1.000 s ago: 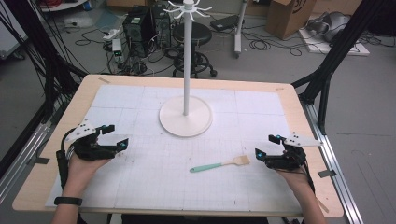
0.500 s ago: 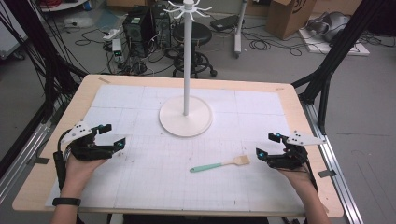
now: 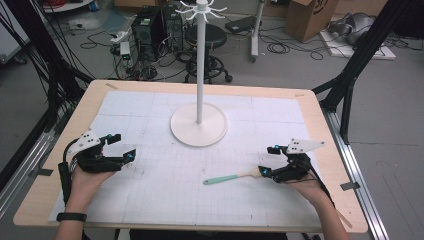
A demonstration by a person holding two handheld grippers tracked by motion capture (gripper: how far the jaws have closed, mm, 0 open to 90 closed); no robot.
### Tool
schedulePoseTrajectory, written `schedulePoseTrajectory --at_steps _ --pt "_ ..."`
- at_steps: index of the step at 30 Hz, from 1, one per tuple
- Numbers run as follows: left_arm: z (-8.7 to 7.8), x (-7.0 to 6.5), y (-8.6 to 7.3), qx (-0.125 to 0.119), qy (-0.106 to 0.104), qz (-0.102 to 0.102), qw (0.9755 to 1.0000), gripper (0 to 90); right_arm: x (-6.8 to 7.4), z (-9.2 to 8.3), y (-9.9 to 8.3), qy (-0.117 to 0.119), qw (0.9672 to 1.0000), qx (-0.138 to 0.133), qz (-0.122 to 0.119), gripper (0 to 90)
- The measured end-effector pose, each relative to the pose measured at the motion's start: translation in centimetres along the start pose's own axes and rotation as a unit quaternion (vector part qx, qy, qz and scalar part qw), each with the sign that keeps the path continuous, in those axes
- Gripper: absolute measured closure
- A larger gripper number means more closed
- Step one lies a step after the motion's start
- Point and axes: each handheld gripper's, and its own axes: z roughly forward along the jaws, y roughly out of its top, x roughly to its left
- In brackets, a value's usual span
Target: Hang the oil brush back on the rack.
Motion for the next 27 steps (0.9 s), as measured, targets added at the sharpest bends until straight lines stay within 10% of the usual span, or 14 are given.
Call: schedulePoseTrajectory --at_steps 12,27 --pt "-0.1 -0.2 0.1 0.001 -0.005 -0.002 1.0 15.1 1.3 3.9 1.1 0.042 0.997 0.058 -0.03 18.9" --pt "0.0 -0.5 0.1 0.008 -0.01 -0.005 0.9999 15.4 2.2 6.5 0.6 0.076 0.9865 0.133 -0.058 52.4"
